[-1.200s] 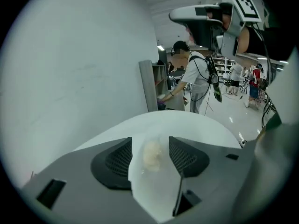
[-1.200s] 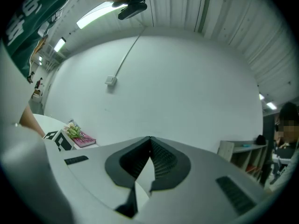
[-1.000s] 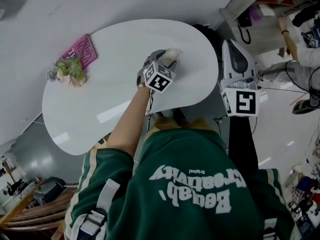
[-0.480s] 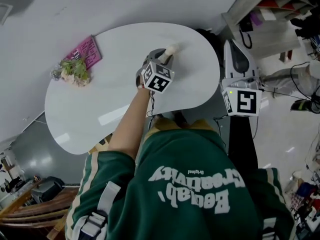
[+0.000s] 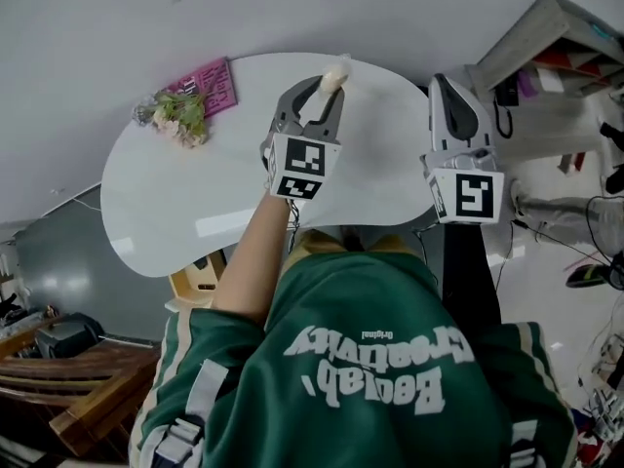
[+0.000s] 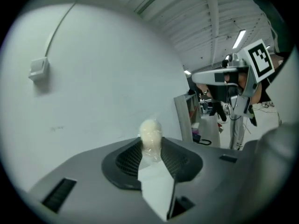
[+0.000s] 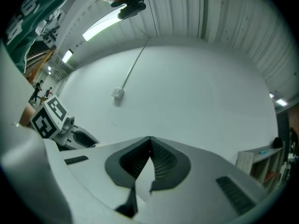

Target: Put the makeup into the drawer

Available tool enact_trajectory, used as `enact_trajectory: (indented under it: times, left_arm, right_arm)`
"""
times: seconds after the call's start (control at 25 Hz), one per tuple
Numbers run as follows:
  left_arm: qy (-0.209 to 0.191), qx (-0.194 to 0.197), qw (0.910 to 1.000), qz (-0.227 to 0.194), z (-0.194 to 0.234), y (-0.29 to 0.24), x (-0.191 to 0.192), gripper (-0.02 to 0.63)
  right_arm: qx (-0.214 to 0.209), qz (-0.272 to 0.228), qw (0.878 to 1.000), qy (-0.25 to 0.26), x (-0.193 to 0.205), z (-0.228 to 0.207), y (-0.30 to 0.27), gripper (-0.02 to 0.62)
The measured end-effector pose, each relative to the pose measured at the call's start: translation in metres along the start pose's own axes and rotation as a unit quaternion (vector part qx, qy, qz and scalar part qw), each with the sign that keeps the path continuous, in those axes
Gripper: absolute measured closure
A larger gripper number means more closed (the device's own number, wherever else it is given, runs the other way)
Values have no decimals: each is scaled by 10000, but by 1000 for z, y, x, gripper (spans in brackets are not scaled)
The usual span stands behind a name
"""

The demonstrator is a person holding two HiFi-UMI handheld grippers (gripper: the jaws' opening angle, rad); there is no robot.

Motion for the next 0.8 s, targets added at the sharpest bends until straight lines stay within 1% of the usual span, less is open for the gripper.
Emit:
enact_trajectory:
  times: [0.16, 0.24, 0.36, 0.52, 0.64, 0.8]
  left_arm:
    - [134, -515, 9972, -528, 15, 37, -29, 471]
    - [232, -644, 9949, -738, 18, 53, -36, 471]
    - [309, -816, 9935, -733, 22, 72, -30, 471]
    - [373, -1155, 9902, -689, 35, 102, -21, 471]
    - [414, -1492, 9864, -557, 49, 131, -8, 471]
    - [403, -2031, 9776, -389, 72, 182, 8, 471]
  right_arm:
    - [-227, -120, 9997, 4, -6, 13, -11, 586]
    - [-335, -154, 9993, 24, -9, 19, -14, 586]
    - [-507, -210, 9985, 22, -12, 32, -19, 586]
    - [-805, -280, 9964, -35, -18, 59, -30, 586]
    - [-1218, -310, 9921, -56, -21, 92, -41, 586]
    - [-1766, -371, 9835, -102, -30, 144, -57, 586]
Point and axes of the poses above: the fingertips, and each gripper's own axes: y backward along the fingers, z to its left, x out of its underside, the point moved 9 cm from there along y, backward along the fingers, and after that the axes turned 1 degree about -y, right-handed, at the moved point
